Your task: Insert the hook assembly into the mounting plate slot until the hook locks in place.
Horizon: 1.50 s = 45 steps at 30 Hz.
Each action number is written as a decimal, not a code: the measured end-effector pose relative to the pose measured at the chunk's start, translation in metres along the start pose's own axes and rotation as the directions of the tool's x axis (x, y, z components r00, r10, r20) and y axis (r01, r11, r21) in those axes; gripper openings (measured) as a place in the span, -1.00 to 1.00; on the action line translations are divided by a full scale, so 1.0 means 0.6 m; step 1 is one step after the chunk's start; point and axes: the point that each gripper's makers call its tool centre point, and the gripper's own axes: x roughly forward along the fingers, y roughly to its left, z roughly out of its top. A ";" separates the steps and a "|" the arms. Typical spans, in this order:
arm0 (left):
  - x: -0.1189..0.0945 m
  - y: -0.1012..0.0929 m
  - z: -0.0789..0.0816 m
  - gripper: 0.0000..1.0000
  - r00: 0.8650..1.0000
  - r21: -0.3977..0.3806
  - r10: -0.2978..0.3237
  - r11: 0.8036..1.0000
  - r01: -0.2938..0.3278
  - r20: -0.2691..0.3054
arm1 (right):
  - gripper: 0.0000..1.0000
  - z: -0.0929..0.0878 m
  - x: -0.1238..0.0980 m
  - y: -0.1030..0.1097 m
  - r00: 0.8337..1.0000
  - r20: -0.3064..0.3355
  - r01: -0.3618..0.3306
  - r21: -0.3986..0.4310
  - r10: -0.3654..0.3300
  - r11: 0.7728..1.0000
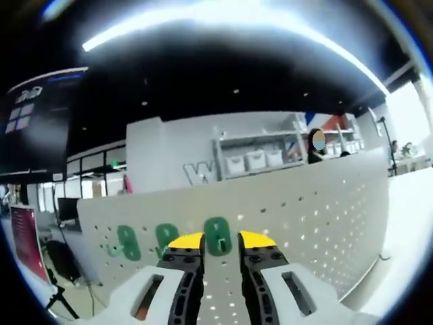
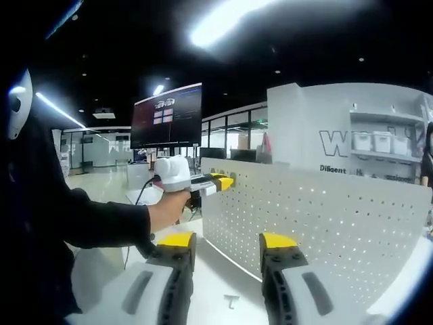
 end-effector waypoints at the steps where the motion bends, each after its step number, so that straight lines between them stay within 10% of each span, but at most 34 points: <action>1: -0.003 0.000 0.002 -0.58 1.000 -0.005 -0.003 1.000 0.003 0.003 | -0.29 -0.001 0.000 -0.001 1.000 0.001 0.001 0.000 -0.001 1.000; 27: -0.143 -0.020 0.020 -0.47 0.998 0.004 -0.064 0.998 0.064 0.011 | -0.31 -0.023 0.013 0.002 1.000 -0.016 -0.005 0.001 0.005 1.000; 45: -0.214 -0.040 -0.015 -0.50 0.994 -0.013 -0.095 0.995 0.094 -0.048 | -0.36 -0.106 0.044 -0.013 0.996 -0.091 -0.001 0.048 0.005 0.999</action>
